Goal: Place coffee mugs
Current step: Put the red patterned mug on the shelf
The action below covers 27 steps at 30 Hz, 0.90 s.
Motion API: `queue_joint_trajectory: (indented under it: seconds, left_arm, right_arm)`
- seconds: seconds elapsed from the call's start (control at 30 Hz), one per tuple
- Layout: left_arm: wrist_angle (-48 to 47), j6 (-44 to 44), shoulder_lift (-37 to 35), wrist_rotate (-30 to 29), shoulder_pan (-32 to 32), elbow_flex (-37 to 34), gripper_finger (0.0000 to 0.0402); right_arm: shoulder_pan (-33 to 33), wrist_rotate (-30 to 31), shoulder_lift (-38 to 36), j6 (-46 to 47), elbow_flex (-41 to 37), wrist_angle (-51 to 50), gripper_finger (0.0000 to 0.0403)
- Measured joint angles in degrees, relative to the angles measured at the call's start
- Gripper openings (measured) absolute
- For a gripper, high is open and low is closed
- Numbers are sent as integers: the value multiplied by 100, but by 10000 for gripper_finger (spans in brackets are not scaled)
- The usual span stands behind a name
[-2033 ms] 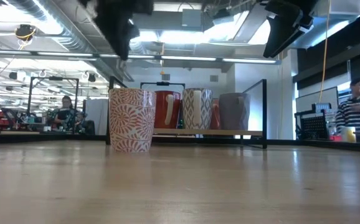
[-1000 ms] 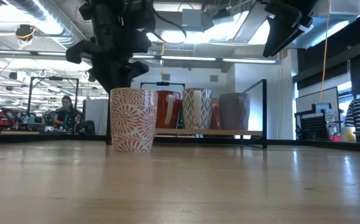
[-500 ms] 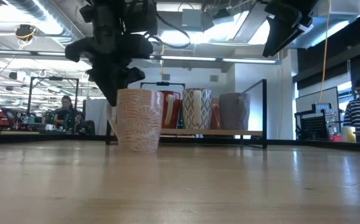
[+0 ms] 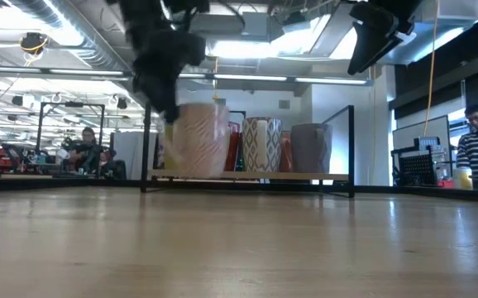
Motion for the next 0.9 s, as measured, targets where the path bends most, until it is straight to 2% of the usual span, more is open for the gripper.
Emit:
queue_joint_trajectory:
  seconds: [0.1, 0.27, 0.5, 0.8, 0.9]
  left_arm:
    - [59, -656, -10, -584, 99, 377, 65]
    - [91, -1122, 115, -1214, 499, 706, 65]
    - [-1, -1343, 422, -1154, 962, 712, 65]
    - [370, -1489, 785, -1066, 1111, 730, 65]
    - [546, -1498, 796, -1052, 1106, 723, 81]
  right_arm:
    - [0, 139, 0, 0, 0, 13, 214]
    - [-69, 319, 0, -72, 0, 24, 214]
    - [-203, 200, 0, -111, 0, 28, 214]
    - [-201, 187, 0, -103, 0, 63, 214]
    - [-199, 181, 0, -79, 0, 67, 214]
